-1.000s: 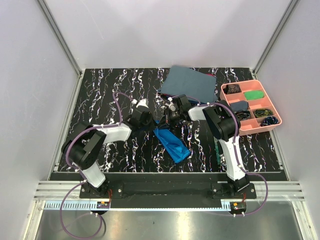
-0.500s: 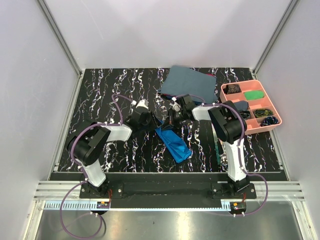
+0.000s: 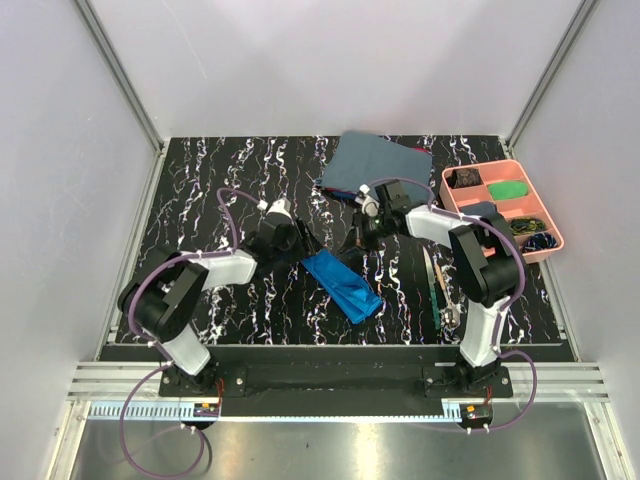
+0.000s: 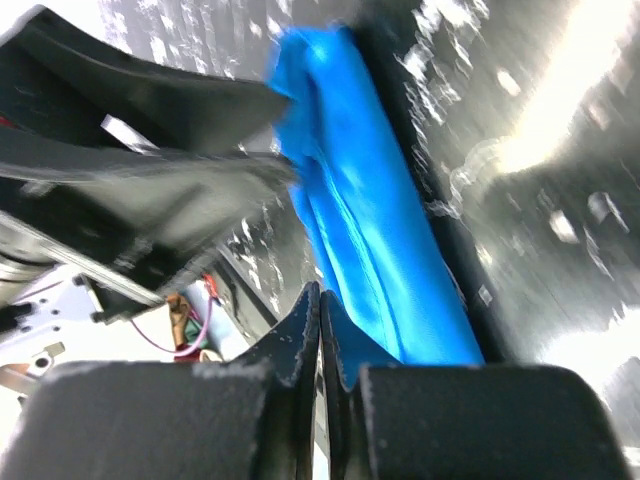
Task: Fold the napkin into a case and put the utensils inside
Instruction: Stuff the top corner of the smaller-rectangle-folded napkin at the center of the board.
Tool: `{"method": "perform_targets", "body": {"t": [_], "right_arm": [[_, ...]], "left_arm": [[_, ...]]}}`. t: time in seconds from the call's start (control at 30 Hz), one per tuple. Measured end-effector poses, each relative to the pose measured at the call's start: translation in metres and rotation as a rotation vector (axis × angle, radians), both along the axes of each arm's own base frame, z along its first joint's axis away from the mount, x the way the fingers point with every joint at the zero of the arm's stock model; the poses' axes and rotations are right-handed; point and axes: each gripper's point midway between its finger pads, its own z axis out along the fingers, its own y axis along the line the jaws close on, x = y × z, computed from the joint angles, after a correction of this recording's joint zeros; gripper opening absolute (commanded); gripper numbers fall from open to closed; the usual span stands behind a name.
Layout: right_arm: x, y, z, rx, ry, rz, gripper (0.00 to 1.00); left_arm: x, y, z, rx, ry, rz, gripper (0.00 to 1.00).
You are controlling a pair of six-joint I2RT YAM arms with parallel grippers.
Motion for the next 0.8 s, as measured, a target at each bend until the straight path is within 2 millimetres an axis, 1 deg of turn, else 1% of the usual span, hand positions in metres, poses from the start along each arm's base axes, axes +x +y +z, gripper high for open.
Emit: {"method": "perform_targets", "body": {"t": [0.1, 0.2, 0.3, 0.37, 0.4, 0.5, 0.53, 0.63, 0.67, 0.8], "right_arm": [[-0.01, -0.014, -0.006, -0.034, 0.016, -0.008, 0.06], [-0.024, -0.024, -0.018, -0.066, 0.053, -0.009, 0.06], [-0.038, -0.032, -0.029, -0.094, 0.087, -0.007, 0.06], [-0.044, -0.035, -0.032, -0.103, 0.102, -0.004, 0.06], [-0.047, -0.037, -0.032, -0.107, 0.105, -0.004, 0.07], [-0.05, -0.039, -0.031, -0.109, 0.1, -0.003, 0.06], [-0.051, -0.039, -0.03, -0.107, 0.097, -0.003, 0.07], [-0.053, -0.041, -0.03, -0.106, 0.094, -0.002, 0.06], [-0.055, -0.041, -0.031, -0.106, 0.097, -0.003, 0.06], [-0.069, -0.046, -0.043, -0.108, 0.134, -0.006, 0.06]], "left_arm": [[-0.004, 0.0, 0.007, -0.005, 0.001, -0.014, 0.64], [-0.009, 0.001, 0.016, -0.013, -0.002, -0.023, 0.61], [-0.01, 0.001, 0.024, -0.023, -0.011, -0.027, 0.53], [-0.011, 0.0, 0.026, -0.028, -0.012, -0.028, 0.47], [-0.011, 0.0, 0.025, -0.03, -0.006, -0.026, 0.42], [-0.011, 0.0, 0.017, -0.037, 0.017, -0.024, 0.34], [-0.011, 0.0, 0.012, -0.038, 0.031, -0.023, 0.34], [-0.012, 0.002, -0.013, -0.028, 0.094, -0.017, 0.32], [-0.011, 0.001, -0.017, -0.035, 0.104, -0.013, 0.31], [0.001, -0.006, -0.017, -0.075, 0.096, -0.009, 0.29]]}}
